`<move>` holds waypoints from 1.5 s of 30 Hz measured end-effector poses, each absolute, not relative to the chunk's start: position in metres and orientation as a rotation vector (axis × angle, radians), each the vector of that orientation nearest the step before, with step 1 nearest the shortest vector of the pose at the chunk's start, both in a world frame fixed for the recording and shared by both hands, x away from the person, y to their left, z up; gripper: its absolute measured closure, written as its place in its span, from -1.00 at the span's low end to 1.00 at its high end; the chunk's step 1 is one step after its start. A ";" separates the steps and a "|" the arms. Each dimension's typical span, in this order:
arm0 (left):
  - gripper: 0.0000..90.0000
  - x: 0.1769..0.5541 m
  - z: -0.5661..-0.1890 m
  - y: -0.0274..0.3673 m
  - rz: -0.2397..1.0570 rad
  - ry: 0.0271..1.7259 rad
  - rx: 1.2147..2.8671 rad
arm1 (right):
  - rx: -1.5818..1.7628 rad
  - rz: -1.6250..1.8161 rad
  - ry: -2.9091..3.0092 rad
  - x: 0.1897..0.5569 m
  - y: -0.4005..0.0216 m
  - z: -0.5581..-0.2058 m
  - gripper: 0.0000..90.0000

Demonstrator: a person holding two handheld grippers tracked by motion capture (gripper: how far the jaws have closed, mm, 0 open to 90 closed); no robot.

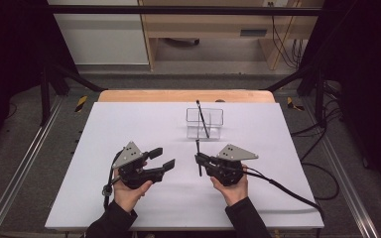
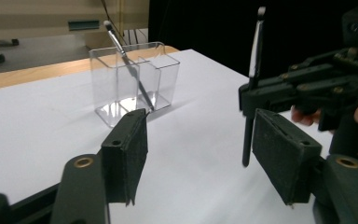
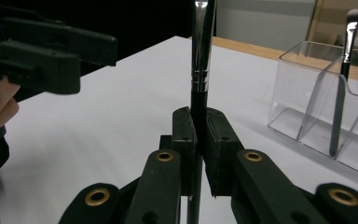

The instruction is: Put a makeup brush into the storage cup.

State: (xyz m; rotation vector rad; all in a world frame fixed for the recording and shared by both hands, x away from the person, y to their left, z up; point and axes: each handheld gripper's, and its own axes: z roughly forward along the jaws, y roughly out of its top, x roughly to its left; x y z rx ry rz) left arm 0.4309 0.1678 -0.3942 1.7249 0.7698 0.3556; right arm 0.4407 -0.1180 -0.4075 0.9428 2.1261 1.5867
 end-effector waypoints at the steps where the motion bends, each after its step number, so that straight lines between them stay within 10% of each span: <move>1: -0.25 0.431 -0.395 0.169 0.355 0.773 1.729 | 0.948 1.589 2.121 0.442 -0.119 -0.407 0.87; 21: -0.75 0.429 -0.416 0.201 0.409 0.879 1.803 | 0.998 1.591 2.024 0.459 -0.135 -0.385 0.87; 45: -0.87 0.432 -0.426 0.230 0.454 0.952 1.847 | 1.060 1.584 1.900 0.495 -0.139 -0.357 0.87</move>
